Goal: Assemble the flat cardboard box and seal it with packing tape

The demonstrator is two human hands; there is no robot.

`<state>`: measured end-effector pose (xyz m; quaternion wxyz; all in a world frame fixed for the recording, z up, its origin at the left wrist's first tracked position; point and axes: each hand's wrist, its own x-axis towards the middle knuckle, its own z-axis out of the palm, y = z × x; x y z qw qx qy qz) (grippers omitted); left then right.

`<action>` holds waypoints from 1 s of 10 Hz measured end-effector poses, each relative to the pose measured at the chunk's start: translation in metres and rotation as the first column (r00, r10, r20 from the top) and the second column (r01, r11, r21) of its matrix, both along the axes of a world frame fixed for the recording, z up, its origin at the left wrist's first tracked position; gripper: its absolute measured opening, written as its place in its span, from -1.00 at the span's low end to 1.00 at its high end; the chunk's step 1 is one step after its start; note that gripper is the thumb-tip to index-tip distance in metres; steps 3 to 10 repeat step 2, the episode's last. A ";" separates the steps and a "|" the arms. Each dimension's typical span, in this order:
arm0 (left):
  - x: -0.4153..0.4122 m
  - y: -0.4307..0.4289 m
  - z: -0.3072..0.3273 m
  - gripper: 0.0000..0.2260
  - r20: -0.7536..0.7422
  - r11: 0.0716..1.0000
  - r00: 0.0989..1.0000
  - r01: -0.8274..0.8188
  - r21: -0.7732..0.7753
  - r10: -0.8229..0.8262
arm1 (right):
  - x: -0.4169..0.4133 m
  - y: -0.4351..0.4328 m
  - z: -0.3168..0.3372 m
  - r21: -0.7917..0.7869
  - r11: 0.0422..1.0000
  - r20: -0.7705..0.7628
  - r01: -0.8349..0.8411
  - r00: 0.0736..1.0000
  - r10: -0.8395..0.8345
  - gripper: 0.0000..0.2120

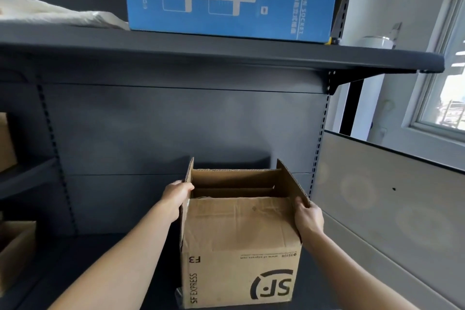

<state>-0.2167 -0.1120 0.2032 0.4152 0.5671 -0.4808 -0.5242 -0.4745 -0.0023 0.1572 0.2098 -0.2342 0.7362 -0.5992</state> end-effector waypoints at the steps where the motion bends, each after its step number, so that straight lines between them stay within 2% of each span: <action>1: 0.007 -0.001 0.002 -0.78 0.031 0.996 1.000 0.004 -0.093 -0.002 | 0.004 0.013 0.013 0.007 1.000 -0.114 0.027 0.993 -0.026 -0.57; 2: 0.011 0.011 0.014 -0.80 0.160 0.972 0.986 -0.011 -0.237 0.050 | 0.019 0.030 0.036 -0.059 0.998 -0.210 0.033 0.977 -0.045 -0.54; 10: 0.011 0.011 0.014 -0.80 0.160 0.972 0.986 -0.011 -0.237 0.050 | 0.019 0.030 0.036 -0.059 0.998 -0.210 0.033 0.977 -0.045 -0.54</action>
